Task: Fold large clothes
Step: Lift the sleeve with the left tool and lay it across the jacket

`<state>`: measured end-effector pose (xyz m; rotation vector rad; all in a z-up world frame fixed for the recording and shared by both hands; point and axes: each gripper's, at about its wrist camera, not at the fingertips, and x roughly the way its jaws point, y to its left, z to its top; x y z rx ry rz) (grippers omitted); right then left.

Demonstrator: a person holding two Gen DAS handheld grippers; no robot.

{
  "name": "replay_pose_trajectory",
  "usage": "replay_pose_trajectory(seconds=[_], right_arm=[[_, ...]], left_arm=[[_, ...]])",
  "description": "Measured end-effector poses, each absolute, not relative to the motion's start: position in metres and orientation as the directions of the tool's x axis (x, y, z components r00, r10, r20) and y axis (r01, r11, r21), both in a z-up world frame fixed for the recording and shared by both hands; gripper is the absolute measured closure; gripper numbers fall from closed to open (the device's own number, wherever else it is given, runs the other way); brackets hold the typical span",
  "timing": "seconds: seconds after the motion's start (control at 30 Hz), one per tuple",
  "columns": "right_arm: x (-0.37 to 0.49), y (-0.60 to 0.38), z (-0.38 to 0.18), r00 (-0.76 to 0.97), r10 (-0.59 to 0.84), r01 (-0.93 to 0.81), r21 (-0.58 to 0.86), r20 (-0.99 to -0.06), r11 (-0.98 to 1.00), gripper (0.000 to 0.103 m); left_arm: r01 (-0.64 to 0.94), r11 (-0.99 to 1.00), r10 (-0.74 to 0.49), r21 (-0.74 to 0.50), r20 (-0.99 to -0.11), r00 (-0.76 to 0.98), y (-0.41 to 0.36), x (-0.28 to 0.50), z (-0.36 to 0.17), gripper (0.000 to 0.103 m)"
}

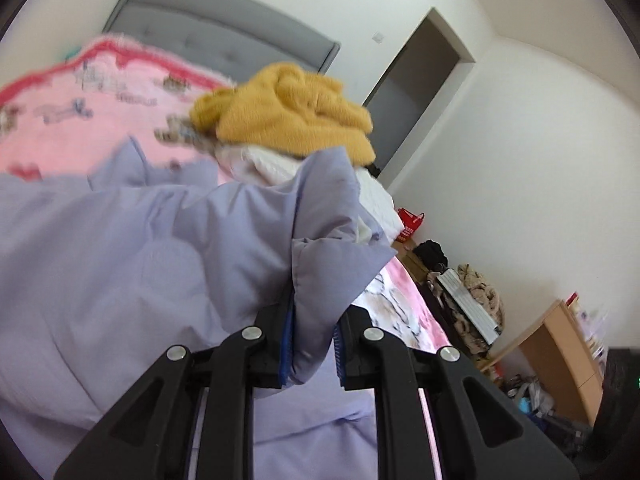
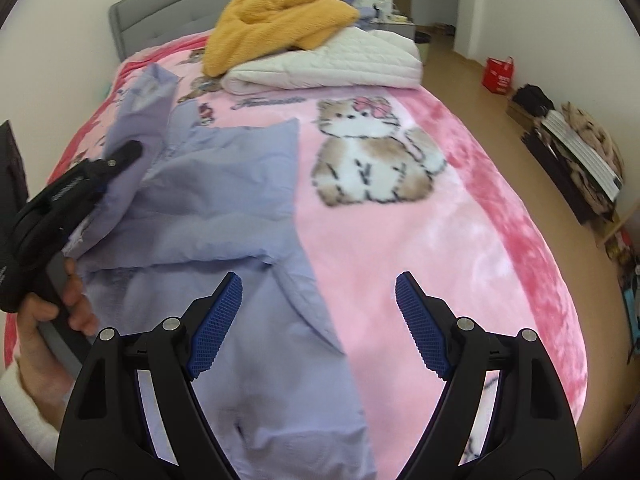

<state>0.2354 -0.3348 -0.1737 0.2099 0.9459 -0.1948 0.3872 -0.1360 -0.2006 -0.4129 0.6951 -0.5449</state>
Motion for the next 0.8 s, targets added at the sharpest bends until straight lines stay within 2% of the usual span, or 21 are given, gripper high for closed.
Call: replay_pose_trajectory(seconds=[0.17,0.27,0.3,0.37,0.4,0.43,0.5,0.6,0.7,0.8], right_arm=[[0.234,-0.351,-0.184,0.548,-0.083,0.279,0.089,-0.832,0.956,0.027],[0.239,-0.355,-0.185,0.553,-0.080,0.260,0.081,-0.829,0.962,0.027],[0.242,-0.355,-0.184,0.555,-0.073,0.254,0.085,-0.828,0.964,0.027],[0.251,-0.353,-0.178,0.564,-0.057,0.234,0.094,-0.824,0.968,0.024],[0.255,-0.352,-0.175,0.570,-0.050,0.226,0.098,-0.820,0.969,0.021],[0.260,-0.351,-0.170,0.584,-0.038,0.211,0.106,-0.811,0.972,0.019],[0.275,-0.346,-0.156,0.630,0.019,0.152,0.147,-0.777,0.977,0.014],[0.304,-0.336,-0.149,0.648,0.171,0.024,0.245,-0.742,0.969,0.013],[0.338,-0.323,-0.149,0.623,0.323,-0.089,0.346,-0.712,0.934,0.013],[0.379,-0.310,-0.159,0.577,0.371,-0.119,0.374,-0.727,0.920,0.012]], left_arm=[[0.281,0.837,-0.538,-0.470,-0.612,0.580,-0.162,0.398,-0.244,0.087],[0.298,0.852,-0.521,-0.432,-0.634,0.571,-0.167,0.399,-0.248,0.085],[0.304,0.851,-0.524,-0.429,-0.640,0.562,-0.167,0.401,-0.246,0.080],[0.367,0.820,-0.573,-0.440,-0.649,0.501,-0.171,0.401,-0.238,0.051],[0.400,0.800,-0.598,-0.448,-0.651,0.468,-0.174,0.398,-0.234,0.025],[0.448,0.774,-0.624,-0.447,-0.653,0.428,-0.173,0.393,-0.224,0.015],[0.499,0.772,-0.618,-0.393,-0.646,0.448,-0.162,0.380,-0.203,0.015],[0.517,0.791,-0.583,-0.328,-0.658,0.476,-0.120,0.370,-0.176,0.010],[0.444,0.847,-0.508,-0.292,-0.689,0.516,-0.062,0.380,-0.165,0.006],[0.335,0.908,-0.403,-0.252,-0.744,0.532,-0.009,0.401,-0.170,0.006]])
